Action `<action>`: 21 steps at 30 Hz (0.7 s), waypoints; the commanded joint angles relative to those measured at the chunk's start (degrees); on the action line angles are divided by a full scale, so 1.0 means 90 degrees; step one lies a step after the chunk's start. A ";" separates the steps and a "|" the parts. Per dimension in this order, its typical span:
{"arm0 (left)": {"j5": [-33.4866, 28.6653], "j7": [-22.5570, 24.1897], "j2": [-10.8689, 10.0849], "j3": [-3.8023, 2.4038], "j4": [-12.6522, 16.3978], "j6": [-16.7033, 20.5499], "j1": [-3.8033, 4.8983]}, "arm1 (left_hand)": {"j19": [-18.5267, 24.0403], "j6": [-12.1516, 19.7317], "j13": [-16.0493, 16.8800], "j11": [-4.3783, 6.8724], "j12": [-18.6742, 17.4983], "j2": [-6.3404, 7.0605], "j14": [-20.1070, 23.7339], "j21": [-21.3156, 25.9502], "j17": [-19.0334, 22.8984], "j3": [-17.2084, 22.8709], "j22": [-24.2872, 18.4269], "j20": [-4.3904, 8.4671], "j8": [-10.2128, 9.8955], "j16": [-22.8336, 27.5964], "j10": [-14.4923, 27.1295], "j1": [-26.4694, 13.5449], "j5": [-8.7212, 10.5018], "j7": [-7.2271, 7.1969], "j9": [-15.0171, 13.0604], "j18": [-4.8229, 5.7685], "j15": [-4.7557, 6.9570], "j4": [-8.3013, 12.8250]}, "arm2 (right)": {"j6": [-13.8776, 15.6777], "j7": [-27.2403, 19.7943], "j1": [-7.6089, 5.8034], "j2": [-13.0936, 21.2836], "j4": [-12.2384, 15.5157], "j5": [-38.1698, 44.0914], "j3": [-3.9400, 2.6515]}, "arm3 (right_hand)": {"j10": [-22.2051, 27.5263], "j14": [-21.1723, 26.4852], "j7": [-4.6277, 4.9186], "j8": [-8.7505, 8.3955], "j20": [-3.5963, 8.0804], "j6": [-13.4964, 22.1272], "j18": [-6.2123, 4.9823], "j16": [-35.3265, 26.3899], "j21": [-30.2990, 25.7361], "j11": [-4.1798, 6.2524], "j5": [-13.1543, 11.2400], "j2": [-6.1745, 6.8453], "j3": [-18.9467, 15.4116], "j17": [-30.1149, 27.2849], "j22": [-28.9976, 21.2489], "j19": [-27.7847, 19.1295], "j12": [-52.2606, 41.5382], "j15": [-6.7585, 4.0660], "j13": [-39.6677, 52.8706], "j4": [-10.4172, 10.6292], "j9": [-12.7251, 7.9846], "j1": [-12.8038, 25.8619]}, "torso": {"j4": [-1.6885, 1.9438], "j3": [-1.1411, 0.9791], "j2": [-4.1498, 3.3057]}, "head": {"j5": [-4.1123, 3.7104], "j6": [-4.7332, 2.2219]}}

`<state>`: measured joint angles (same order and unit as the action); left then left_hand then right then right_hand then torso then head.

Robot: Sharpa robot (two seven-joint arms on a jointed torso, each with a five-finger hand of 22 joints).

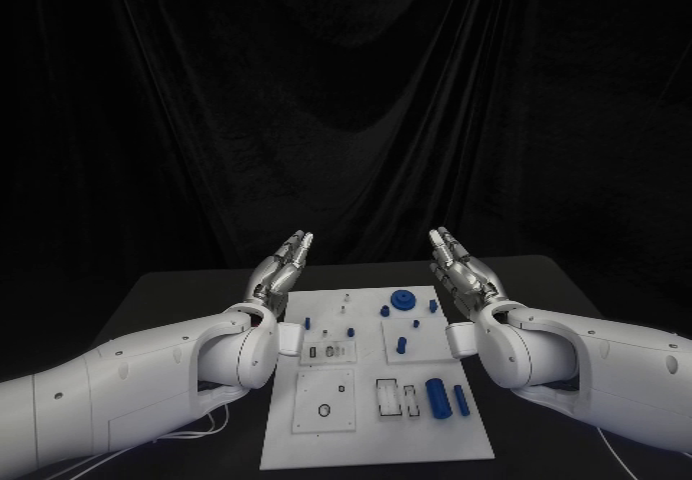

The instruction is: Assemble the parts on the task board

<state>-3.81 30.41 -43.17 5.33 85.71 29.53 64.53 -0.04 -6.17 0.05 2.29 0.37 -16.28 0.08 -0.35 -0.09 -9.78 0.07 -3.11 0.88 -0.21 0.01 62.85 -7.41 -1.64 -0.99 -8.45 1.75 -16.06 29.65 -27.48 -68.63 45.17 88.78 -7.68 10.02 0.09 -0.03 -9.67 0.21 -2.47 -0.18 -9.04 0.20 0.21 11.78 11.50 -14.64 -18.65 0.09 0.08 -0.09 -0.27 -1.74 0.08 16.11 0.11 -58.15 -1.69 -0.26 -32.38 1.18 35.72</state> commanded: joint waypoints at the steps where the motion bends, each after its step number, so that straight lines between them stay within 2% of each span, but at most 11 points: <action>1: -0.0493 0.0434 0.0052 0.0085 -0.0099 -0.1478 0.0122 | 0.0004 -0.0161 -0.0005 -0.0078 -0.0042 -0.0073 -0.0009 0.0038 0.0010 0.0030 -0.0007 -0.0333 0.0051 0.0023 -0.0001 0.0316 -0.0054 0.0059 -0.0029 -0.0193 -0.0156 -0.0091 | -0.1363 0.0313 -0.0158 0.0017 -0.0021 -0.0706 0.0128 | -0.0010 0.0003 0.0145 0.0034 -0.0270 -0.0153 -0.0124 -0.0023 -0.0023 -0.0146 0.0136 -0.0034 -0.0066 -0.0010 -0.0009 0.0010 0.0030 -0.0124 -0.0009 0.0051 0.0037 -0.0387 | -0.0005 -0.0001 -0.0002 | -0.0001 -0.0002; 4: -0.0681 0.0556 0.0100 0.0223 -0.0213 -0.2114 0.0247 | 0.0004 -0.0305 0.0004 -0.0224 -0.0032 -0.0071 -0.0009 0.0038 0.0010 0.0042 -0.0007 -0.0521 0.0083 0.0023 -0.0020 0.0376 -0.0126 0.0130 -0.0048 -0.0209 -0.0331 -0.0090 | -0.1745 0.0382 -0.0300 0.0026 -0.0041 -0.0905 0.0289 | -0.0010 0.0003 0.0339 0.0112 -0.0402 -0.0337 -0.0130 -0.0023 -0.0023 -0.0325 0.0227 -0.0022 -0.0021 -0.0010 -0.0009 0.0010 0.0030 0.0017 -0.0009 0.0044 0.0083 -0.0478 | -0.0005 -0.0001 -0.0002 | -0.0001 -0.0002; 5: -0.0744 0.0597 0.0116 0.0269 -0.0252 -0.2326 0.0289 | 0.0004 -0.0378 0.0020 -0.0255 -0.0016 -0.0070 -0.0009 0.0038 0.0010 0.0060 -0.0007 -0.0586 0.0103 0.0023 -0.0055 0.0431 -0.0201 0.0170 -0.0057 -0.0213 -0.0389 -0.0090 | -0.1844 0.0400 -0.0337 0.0029 -0.0046 -0.0957 0.0331 | -0.0010 0.0003 0.0455 0.0160 -0.0617 -0.0404 -0.0146 -0.0023 -0.0023 -0.0445 0.0481 0.0001 0.0046 -0.0010 -0.0009 0.0010 0.0030 0.0257 -0.0009 0.0005 0.0099 -0.0663 | -0.0005 -0.0001 -0.0002 | -0.0001 -0.0002; 6: -0.0839 0.0658 0.0140 0.0339 -0.0309 -0.2646 0.0352 | -0.0001 -0.0546 0.0082 -0.0389 0.0085 -0.0065 -0.0016 0.0032 0.0003 0.0125 -0.0003 -0.0698 0.0153 0.0013 -0.0215 0.0531 -0.0393 0.0222 -0.0084 -0.0214 -0.0505 -0.0086 | -0.1967 0.0423 -0.0383 0.0032 -0.0052 -0.1021 0.0383 | -0.0010 0.0003 0.0497 0.0220 -0.0716 -0.0462 -0.0147 -0.0023 0.0013 -0.0497 0.0613 0.0028 0.0109 -0.0010 0.0018 0.0043 0.0030 0.0308 -0.0009 0.0021 0.0111 -0.0826 | -0.0005 -0.0001 -0.0002 | -0.0001 -0.0002; 8: -0.0968 0.0741 0.0174 0.0434 -0.0388 -0.3080 0.0437 | -0.0031 -0.0663 0.0123 -0.0506 0.0191 -0.0060 -0.0051 0.0002 -0.0026 0.0192 0.0020 -0.0748 0.0192 -0.0026 -0.0327 0.0674 -0.0673 0.0270 -0.0102 -0.0215 -0.0554 -0.0081 | -0.2083 0.0444 -0.0426 0.0035 -0.0058 -0.1082 0.0432 | -0.0010 0.0003 0.0553 0.0254 -0.0790 -0.0493 -0.0152 -0.0023 0.0066 -0.0560 0.0686 0.0047 0.0144 -0.0010 0.0054 0.0106 0.0030 0.0386 -0.0009 0.0002 0.0117 -0.0924 | -0.0005 -0.0001 -0.0002 | -0.0001 -0.0002; 9: -0.1026 0.0779 0.0188 0.0476 -0.0423 -0.3275 0.0475 | -0.0041 -0.0704 0.0129 -0.0524 0.0231 -0.0049 -0.0066 -0.0006 -0.0037 0.0211 0.0025 -0.0760 0.0207 -0.0038 -0.0346 0.0765 -0.0798 0.0291 -0.0107 -0.0214 -0.0569 -0.0080 | -0.2117 0.0450 -0.0439 0.0036 -0.0059 -0.1100 0.0447 | -0.0010 0.0002 0.0644 0.0334 -0.0966 -0.0604 -0.0156 -0.0022 0.0208 -0.0675 0.1240 0.0064 0.0299 -0.0009 0.0138 0.0319 0.0030 0.0567 -0.0009 -0.0210 0.0145 -0.1322 | -0.0005 -0.0001 -0.0002 | -0.0001 -0.0002; 11: -0.1118 0.0838 0.0212 0.0544 -0.0479 -0.3585 0.0536 | -0.0071 -0.0949 0.0167 -0.0566 0.0378 -0.0020 -0.0129 -0.0028 -0.0073 0.0298 0.0039 -0.0780 0.0287 -0.0084 -0.0462 0.1072 -0.1403 0.0415 -0.0143 -0.0219 -0.0577 -0.0077 | -0.2143 0.0455 -0.0449 0.0036 -0.0061 -0.1114 0.0458 | -0.0040 -0.0085 0.0765 0.0463 -0.1078 -0.0802 -0.0155 0.0068 0.0373 -0.0803 0.1436 0.0086 0.0375 0.0060 0.0218 0.0628 -0.0080 0.0619 0.0035 -0.0310 0.0183 -0.1580 | -0.0005 -0.0001 -0.0002 | -0.0001 -0.0002; 12: -0.1167 0.0870 0.0224 0.0580 -0.0509 -0.3751 0.0569 | -0.0073 -0.0989 0.0166 -0.0574 0.0413 -0.0004 -0.0136 -0.0027 -0.0076 0.0284 0.0038 -0.0782 0.0299 -0.0085 -0.0460 0.1178 -0.1461 0.0434 -0.0145 -0.0218 -0.0580 -0.0069 | -0.2144 0.0455 -0.0449 0.0036 -0.0061 -0.1114 0.0458 | -0.0088 -0.0202 0.0898 0.0561 -0.1141 -0.0966 -0.0150 0.0143 0.0474 -0.0903 0.1616 0.0109 0.0435 0.0123 0.0253 0.0874 -0.0237 0.0698 0.0075 -0.0408 0.0210 -0.1820 | -0.0005 -0.0001 -0.0002 | -0.0001 -0.0002; 13: -0.1209 0.0897 0.0235 0.0611 -0.0534 -0.3893 0.0597 | -0.0077 -0.1054 0.0168 -0.0601 0.0472 0.0021 -0.0148 -0.0027 -0.0082 0.0299 0.0038 -0.0792 0.0318 -0.0087 -0.0460 0.1391 -0.1701 0.0434 -0.0149 -0.0221 -0.0602 -0.0074 | -0.2144 0.0455 -0.0449 0.0036 -0.0061 -0.1114 0.0458 | -0.0116 -0.0299 0.0932 0.0605 -0.1174 -0.1048 -0.0154 0.0187 0.0522 -0.0990 0.1695 0.0121 0.0458 0.0166 0.0262 0.1035 -0.0368 0.0755 0.0099 -0.0446 0.0219 -0.1969 | -0.0005 -0.0001 -0.0002 | -0.0001 -0.0002; 17: -0.1333 0.0977 0.0267 0.0701 -0.0610 -0.4309 0.0678 | -0.0093 -0.1177 0.0182 -0.0710 0.0667 0.0040 -0.0185 -0.0031 -0.0103 0.0365 0.0042 -0.0846 0.0359 -0.0092 -0.0463 0.1891 -0.2227 0.0450 -0.0158 -0.0214 -0.0661 0.0022 | -0.2144 0.0455 -0.0449 0.0036 -0.0061 -0.1114 0.0458 | -0.0191 -0.0584 0.1025 0.0684 -0.1235 -0.1214 -0.0160 0.0299 0.0725 -0.1143 0.1881 0.0137 0.0531 0.0281 0.0325 0.1594 -0.0702 0.0832 0.0151 -0.0633 0.0243 -0.2266 | -0.0005 -0.0001 -0.0002 | -0.0001 -0.0002; 21: -0.1391 0.1014 0.0282 0.0744 -0.0645 -0.4506 0.0717 | -0.0104 -0.1264 0.0193 -0.0761 0.0757 0.0059 -0.0208 -0.0037 -0.0115 0.0409 0.0046 -0.0875 0.0390 -0.0100 -0.0482 0.2019 -0.2339 0.0471 -0.0171 -0.0212 -0.0693 0.0088 | -0.2144 0.0455 -0.0449 0.0036 -0.0061 -0.1114 0.0458 | -0.0245 -0.0957 0.1113 0.0769 -0.1221 -0.1423 -0.0165 0.0459 0.1001 -0.1278 0.2178 0.0124 0.0687 0.0430 0.0406 0.2399 -0.1111 0.0881 0.0193 -0.0997 0.0272 -0.2654 | -0.0005 -0.0001 -0.0002 | -0.0001 -0.0002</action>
<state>-13.76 36.80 -40.79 12.02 79.94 -4.96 70.74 -0.97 -17.20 1.73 -4.14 6.90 -15.73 -1.66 -0.34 -1.08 -6.25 0.39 -10.64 4.11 -0.84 -4.33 80.57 -28.22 2.63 -2.45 -9.78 -4.30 -15.55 12.34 -24.24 -72.56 45.43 88.22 -16.88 14.19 -1.24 -3.98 -1.59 5.39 -12.29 -9.49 -9.42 2.26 5.47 3.02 26.22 -13.70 -14.52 2.04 2.47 11.48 -5.04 4.63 1.08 11.32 2.00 -75.76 -1.74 -0.27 -32.40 1.19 35.69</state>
